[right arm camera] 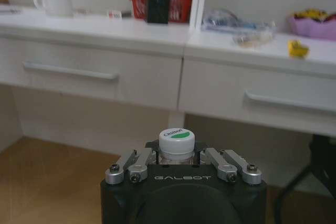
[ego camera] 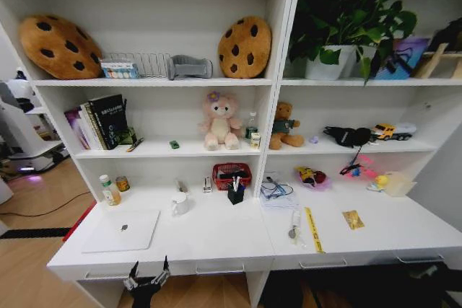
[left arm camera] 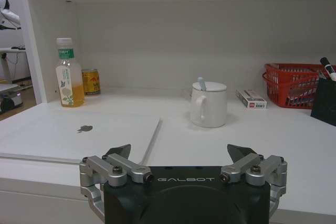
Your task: Organize the objects on the table.
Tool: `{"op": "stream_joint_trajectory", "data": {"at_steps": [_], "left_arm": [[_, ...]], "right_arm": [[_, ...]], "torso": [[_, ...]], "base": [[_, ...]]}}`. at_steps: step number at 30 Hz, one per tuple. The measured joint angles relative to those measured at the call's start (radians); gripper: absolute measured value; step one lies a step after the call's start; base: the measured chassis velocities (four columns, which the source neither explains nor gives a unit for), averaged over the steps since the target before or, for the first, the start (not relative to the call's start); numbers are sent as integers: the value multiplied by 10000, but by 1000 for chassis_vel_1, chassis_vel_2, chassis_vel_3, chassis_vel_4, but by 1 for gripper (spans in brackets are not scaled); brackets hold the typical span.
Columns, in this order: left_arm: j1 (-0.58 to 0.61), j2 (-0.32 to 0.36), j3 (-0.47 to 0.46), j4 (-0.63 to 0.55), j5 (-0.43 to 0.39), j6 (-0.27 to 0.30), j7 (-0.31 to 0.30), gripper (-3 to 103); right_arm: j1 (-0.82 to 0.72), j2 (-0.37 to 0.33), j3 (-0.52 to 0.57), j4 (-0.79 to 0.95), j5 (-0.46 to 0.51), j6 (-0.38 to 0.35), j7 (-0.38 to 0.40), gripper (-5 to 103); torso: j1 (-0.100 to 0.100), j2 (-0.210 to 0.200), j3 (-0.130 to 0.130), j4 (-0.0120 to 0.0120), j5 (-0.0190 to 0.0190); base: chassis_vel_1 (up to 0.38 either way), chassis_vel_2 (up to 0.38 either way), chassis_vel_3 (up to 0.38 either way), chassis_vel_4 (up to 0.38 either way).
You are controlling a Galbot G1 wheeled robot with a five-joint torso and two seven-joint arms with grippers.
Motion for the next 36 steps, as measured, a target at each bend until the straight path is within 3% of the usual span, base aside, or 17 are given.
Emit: {"op": "stream_joint_trajectory", "data": {"at_steps": [4,6,8,10,13,17,29,36], "left_arm": [[50,0,-68,-2,0,-4,3,100],[90,-13,-116,20,17,-19,7,100],[103,-25,-108,35,40,-20,7,100],[122,-66,-66,82,110,-20,8,100],[168,-114,-53,93,152,-20,9,100],[258,-151,-93,103,189,-31,14,100],[361,-128,-154,198,201,-35,16,100],[358,-117,-101,284,220,-32,15,100]], "right_arm": [[682,95,69,-1200,58,-15,144,30],[1739,-35,-32,-2605,377,-331,522,30],[2085,-44,-42,-3011,508,-519,554,30],[3028,-84,-91,-4030,829,-1144,541,30],[3910,1,-80,-4927,841,-1318,513,30],[5350,103,-98,-6158,580,-1158,499,30],[8660,397,-255,-9838,-100,-513,551,30],[9994,446,-289,-10673,-180,-803,53,30]], "torso": [[0,0,0,-1,2],[0,0,0,2,-1],[1,-1,1,3,0],[2,-2,1,2,-3],[2,-2,1,-6,-2],[3,-2,2,9,-4],[3,-3,2,-1,-1],[4,-3,2,2,-2]], "base": [[0,0,0,0],[0,0,0,0],[0,0,0,0],[0,0,0,0],[0,0,0,0],[0,0,0,0],[0,0,0,0],[0,0,0,0]]}}
